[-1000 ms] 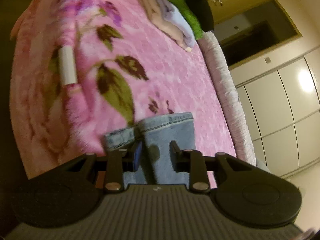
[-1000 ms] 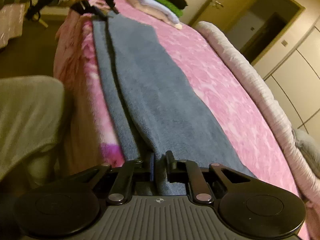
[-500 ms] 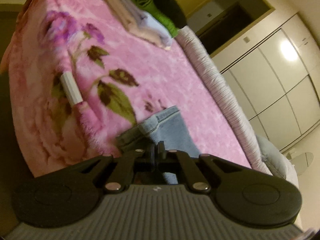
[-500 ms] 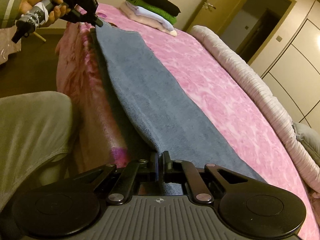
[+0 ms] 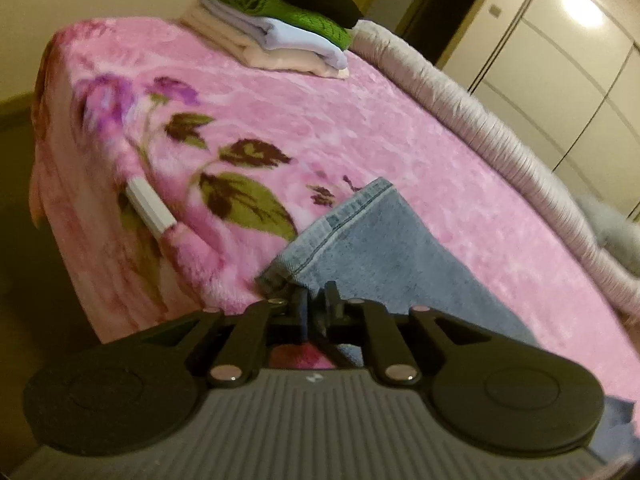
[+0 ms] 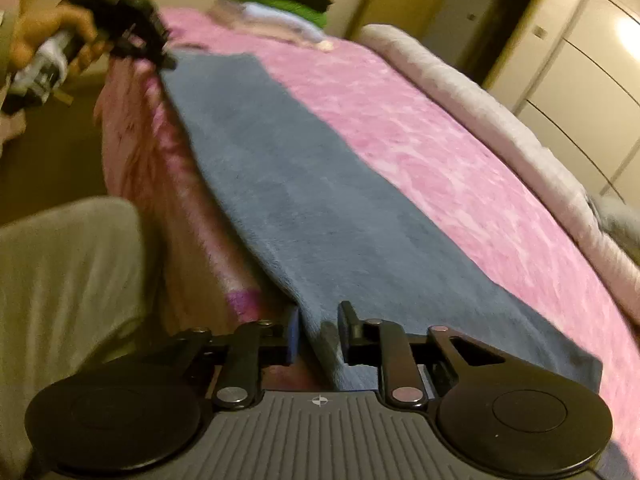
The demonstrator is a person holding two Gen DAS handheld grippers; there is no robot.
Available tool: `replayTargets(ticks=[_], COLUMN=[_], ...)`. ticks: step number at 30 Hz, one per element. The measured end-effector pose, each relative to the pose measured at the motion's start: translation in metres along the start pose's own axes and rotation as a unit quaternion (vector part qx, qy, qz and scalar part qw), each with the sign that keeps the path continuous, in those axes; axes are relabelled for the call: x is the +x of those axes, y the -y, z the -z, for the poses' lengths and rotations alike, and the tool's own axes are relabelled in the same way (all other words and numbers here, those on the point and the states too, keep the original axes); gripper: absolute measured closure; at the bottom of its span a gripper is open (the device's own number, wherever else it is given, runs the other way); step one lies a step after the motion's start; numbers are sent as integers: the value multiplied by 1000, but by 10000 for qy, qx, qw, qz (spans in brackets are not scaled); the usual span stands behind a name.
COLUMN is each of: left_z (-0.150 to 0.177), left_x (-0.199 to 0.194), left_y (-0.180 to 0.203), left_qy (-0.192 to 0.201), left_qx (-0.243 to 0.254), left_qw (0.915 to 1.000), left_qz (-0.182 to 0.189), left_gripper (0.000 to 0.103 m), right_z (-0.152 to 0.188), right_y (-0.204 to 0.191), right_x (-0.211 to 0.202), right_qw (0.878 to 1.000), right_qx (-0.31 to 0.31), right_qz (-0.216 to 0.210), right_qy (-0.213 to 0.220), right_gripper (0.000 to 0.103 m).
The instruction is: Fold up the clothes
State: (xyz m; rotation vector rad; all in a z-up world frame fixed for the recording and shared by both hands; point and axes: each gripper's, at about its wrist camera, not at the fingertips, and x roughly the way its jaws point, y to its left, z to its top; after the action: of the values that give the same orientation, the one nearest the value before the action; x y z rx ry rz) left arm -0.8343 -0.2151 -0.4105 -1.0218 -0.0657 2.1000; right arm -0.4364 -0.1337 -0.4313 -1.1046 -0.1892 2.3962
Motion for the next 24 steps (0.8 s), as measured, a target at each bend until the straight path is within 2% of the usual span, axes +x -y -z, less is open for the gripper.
replayTargets(ticks=[2,4,6,7,9,10,12,15,17,20,22,24], left_z=[-3,-2,5,11,25,35,57,94,111,128,136,143], left_x=[-7,-23,-43,-50,-61,-62,-60,-56,-54,-52,-51,-52], left_y=[10,25,44,53,72,84,112,160,185,211,225,235], left_qy=[-53,76,276,226,35,-152,-613,-947,-1144,-1335,-1335,-1298], left_qx=[213,622,1110,1247,1479,1604,1861,2417,2585,2779,2975,3143], left_qw=[9991,9962,9917,9910,9890,9866,9785,9598,9515,9430,9386,9345], left_qz=[-352,-599,-590,-421,31,239,636,1065,1213,1253,1131,1057], left_gripper=[89,89,89,89,89,89,89,89,89,89,89,89], right_z=[4,9,17,23,43,56,85,123,140,161,172,181], right_y=[9,24,47,60,83,93,109,126,133,141,147,152], right_x=[-4,-12,-27,-35,-46,-51,-58,-65,-69,-74,-76,-78], right_qw=[9992,9950,9810,9690,9381,9178,8684,7855,7423,6960,6782,6673], right_qx=[371,979,1935,2466,3456,3957,4924,6114,6613,7103,7279,7387], right_qz=[-3,-14,-122,-161,-234,-313,-576,-944,-1047,-978,-926,-850], right_qy=[-143,-196,-53,-29,-65,-85,-28,129,281,388,405,419], right_gripper=[78,78,77,77,77,77,77,77,77,77,77,77])
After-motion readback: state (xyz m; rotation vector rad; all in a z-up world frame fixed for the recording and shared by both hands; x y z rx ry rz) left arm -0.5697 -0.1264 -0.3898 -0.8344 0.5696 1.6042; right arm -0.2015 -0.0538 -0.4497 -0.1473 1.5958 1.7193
